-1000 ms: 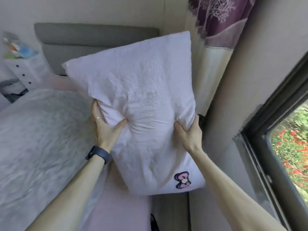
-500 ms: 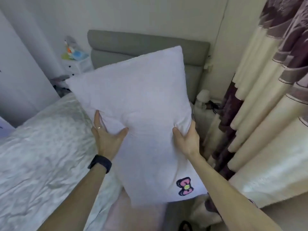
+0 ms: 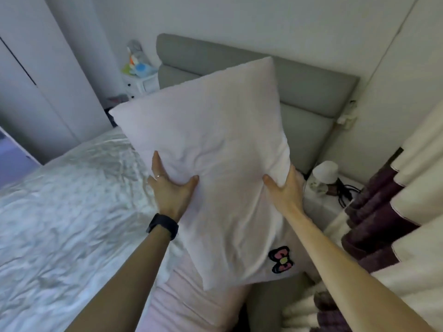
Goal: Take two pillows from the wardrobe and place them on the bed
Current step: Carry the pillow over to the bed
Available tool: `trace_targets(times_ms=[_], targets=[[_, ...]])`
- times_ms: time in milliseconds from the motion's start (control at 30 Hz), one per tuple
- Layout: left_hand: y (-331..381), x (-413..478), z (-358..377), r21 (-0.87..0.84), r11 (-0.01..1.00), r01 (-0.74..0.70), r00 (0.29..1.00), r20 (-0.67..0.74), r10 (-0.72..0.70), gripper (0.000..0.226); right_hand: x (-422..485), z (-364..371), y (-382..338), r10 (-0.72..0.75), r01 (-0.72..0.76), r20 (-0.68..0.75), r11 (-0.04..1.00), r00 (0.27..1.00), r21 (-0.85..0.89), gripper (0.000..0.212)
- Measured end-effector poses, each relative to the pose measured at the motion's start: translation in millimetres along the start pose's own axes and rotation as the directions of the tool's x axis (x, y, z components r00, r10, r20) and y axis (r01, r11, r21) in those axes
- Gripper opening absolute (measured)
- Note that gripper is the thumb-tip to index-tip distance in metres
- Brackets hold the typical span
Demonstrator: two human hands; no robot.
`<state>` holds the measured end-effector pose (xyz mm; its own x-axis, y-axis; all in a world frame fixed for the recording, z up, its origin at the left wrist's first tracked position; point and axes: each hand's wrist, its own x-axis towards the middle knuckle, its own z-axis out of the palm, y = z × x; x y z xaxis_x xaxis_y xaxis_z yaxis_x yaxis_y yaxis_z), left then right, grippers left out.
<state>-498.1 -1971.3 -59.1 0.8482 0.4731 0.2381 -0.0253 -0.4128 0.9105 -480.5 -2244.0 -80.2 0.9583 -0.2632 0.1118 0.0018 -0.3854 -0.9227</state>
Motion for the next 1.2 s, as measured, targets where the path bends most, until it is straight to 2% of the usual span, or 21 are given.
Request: trace_targets(times_ms=[433, 633, 800, 900, 1067, 1200], targets=[[33, 137, 224, -0.05, 0.993, 0.111, 0.992, 0.066, -0.107, 0.113, 251, -42, 45, 0.053, -0.057, -0.035, 0.992, 0.998, -0.111, 0.064], [22, 184, 315, -0.069, 0.972, 0.224, 0.974, 0.06, -0.22, 0.111, 362, -40, 89, 0.111, -0.1, 0.059, 0.982, 0.992, -0.16, 0.062], [-10, 207, 387, -0.029, 0.888, 0.459, 0.888, -0.011, -0.46, 0.116, 449, -25, 137, 0.17, -0.107, 0.265, 0.965, 0.949, -0.238, 0.066], [-32, 217, 420, 0.003, 0.807, 0.591, 0.806, -0.032, -0.59, 0.115, 492, -12, 165, 0.221, -0.107, 0.374, 0.947, 0.9, -0.304, 0.071], [-79, 236, 462, 0.035, 0.713, 0.7, 0.713, -0.076, -0.697, 0.112, 557, 29, 211, 0.301, -0.102, 0.502, 0.917, 0.811, -0.386, 0.083], [-133, 272, 480, 0.111, 0.684, 0.721, 0.693, -0.092, -0.715, 0.111, 599, 79, 248, 0.309, -0.044, 0.566, 0.901, 0.764, -0.432, 0.083]])
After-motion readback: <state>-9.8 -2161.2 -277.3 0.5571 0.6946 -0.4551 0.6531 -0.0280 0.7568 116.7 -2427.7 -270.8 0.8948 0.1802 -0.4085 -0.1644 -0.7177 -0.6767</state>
